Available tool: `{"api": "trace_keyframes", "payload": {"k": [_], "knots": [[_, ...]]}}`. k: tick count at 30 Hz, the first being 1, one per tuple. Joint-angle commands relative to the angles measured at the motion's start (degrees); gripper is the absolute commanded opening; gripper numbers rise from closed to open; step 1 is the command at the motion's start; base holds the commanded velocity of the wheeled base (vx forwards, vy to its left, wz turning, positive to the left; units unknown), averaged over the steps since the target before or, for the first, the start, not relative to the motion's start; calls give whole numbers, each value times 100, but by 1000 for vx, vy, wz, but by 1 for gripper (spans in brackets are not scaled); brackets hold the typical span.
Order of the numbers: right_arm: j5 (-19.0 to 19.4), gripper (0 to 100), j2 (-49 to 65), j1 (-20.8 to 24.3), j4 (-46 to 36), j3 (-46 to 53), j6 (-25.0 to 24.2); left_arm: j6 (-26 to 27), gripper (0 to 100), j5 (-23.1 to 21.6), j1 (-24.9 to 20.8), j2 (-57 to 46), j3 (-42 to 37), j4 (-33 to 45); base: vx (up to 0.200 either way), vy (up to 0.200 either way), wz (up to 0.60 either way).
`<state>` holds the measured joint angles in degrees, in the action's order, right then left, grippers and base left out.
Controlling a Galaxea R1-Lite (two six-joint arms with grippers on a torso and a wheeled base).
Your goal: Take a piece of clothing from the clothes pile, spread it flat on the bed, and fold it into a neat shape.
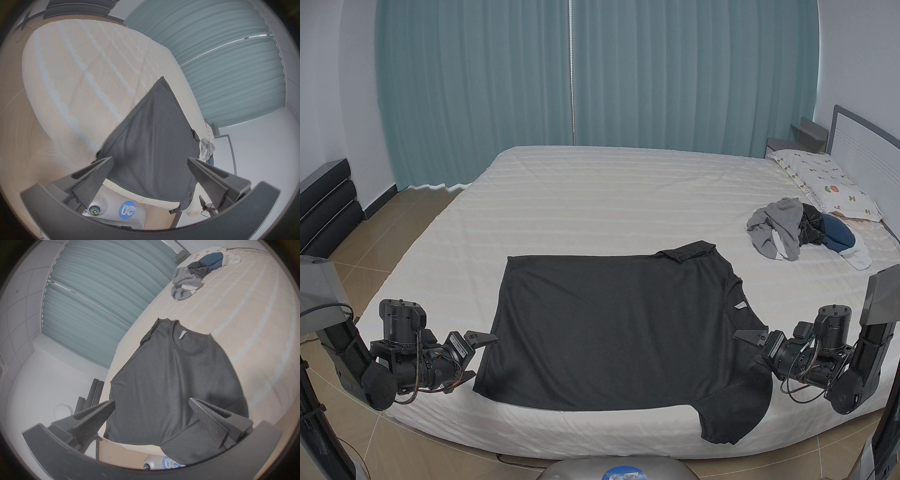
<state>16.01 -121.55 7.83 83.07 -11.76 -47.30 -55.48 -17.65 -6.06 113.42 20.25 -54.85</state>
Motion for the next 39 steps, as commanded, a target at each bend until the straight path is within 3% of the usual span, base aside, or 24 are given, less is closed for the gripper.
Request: {"api": "trace_keyframes", "payload": {"k": [1,5,11,14,18,26,36,39], "knots": [[-1,100,-44,8,-1,69,1,11,100,7,43,22,-3,27,0,0,0],[-1,100,-44,26,-10,87,19,239,100,43,158,-31,-91,27,0,0,0],[-1,100,-35,79,-10,130,28,1900,100,34,966,-4,-504,88,0,0,0],[-1,100,-35,105,-1,130,28,2296,100,25,1177,40,-504,466,0,0,0],[-1,100,-53,114,-10,139,28,2340,100,-10,1151,119,-381,905,0,0,0],[-10,100,-44,158,-1,130,28,2305,100,60,931,743,5,888,0,0,0],[-27,100,-44,211,43,122,28,1988,100,78,659,804,357,958,0,0,0],[-27,100,-35,211,43,113,28,1980,100,289,492,945,498,949,0,0,0]]}}
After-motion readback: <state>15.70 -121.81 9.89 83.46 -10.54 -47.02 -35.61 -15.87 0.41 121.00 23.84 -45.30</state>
